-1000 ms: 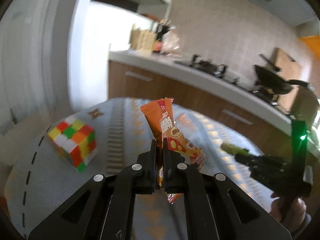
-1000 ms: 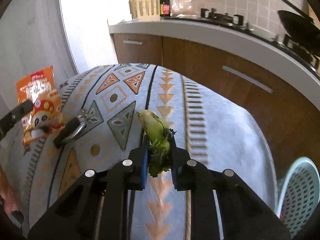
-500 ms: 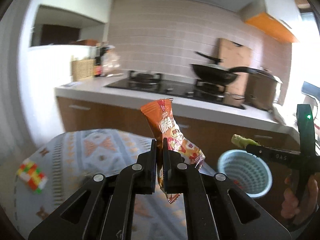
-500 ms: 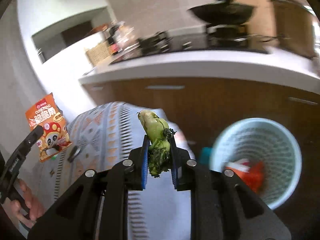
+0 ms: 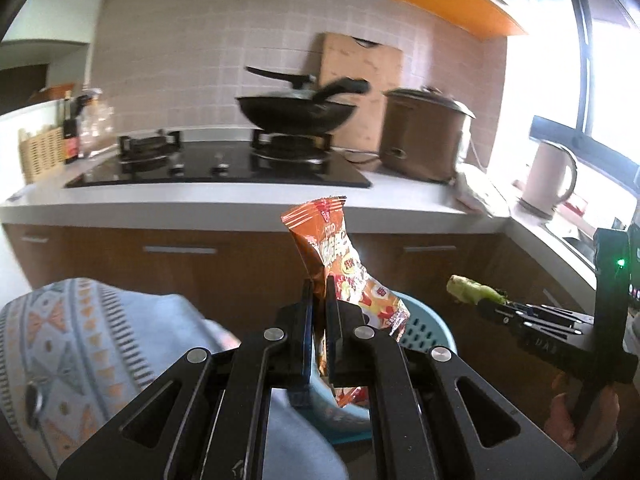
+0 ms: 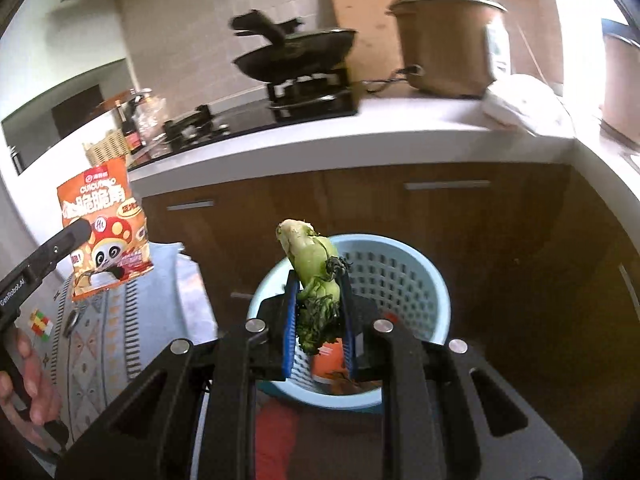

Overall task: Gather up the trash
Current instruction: 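Carry the snack bag and green leaf over the blue basket and open both tools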

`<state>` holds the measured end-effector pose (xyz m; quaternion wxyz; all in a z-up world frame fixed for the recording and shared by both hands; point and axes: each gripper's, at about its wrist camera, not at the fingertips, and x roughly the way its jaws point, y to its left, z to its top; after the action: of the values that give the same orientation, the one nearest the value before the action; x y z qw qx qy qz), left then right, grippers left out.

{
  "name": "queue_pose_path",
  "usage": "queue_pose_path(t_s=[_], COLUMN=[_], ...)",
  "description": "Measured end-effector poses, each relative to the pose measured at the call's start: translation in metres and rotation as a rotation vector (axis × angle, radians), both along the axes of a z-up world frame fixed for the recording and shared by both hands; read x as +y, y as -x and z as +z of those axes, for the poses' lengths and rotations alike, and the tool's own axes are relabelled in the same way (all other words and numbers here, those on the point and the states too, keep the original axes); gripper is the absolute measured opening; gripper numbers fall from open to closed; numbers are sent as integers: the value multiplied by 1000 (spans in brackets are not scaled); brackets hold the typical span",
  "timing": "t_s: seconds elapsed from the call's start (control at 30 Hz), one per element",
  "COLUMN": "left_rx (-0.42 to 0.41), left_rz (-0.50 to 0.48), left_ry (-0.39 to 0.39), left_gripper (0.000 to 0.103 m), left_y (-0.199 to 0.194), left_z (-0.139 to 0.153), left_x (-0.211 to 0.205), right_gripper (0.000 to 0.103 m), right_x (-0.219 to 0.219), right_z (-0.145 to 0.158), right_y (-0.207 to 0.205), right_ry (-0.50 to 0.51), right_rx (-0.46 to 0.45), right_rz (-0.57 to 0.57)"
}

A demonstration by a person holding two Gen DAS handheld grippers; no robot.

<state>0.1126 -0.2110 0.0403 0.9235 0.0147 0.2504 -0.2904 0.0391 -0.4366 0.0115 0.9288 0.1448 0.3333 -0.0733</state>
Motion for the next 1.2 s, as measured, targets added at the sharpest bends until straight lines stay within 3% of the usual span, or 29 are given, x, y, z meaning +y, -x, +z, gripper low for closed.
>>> queue_pose_path(t_s=[0.17,0.3,0.6,0.83,0.87,0.93,1.07,1.2], left_rx=[32,118,217,246,253,243,211,188], left_rz=[-55,-92,-100,-108,-110,-93,-81,-64], left_ry=[-29,-25,-79,-122,-123,-121,-104,-86], left_gripper=[3,3,3,5,7,34,38,48], left_y=[-4,-19,-42,-56,-58,-59,-57,-55], left_z=[-15,-36,-76,-89,-90,-90,-85,-77], left_x=[-39,-61,-92,-104,-105,-103,-93,-81], right_gripper=[16,16,16,17,17,18,25,25], right_x=[-13,-24,-24,-20,-20,-22,-25,-22], right_z=[-13,-30,-69,-85,-85,-87,-86,-78], right_y=[2,1,-22,-32,-33,-35,-35,-34], right_ry=[3,-13,-33,-26,-27,-50,-72,-62], right_rx=[11,45,136,180,184,188,174,160], right_rz=[-39,-55,-83,-97,-99,-97,-86,-86])
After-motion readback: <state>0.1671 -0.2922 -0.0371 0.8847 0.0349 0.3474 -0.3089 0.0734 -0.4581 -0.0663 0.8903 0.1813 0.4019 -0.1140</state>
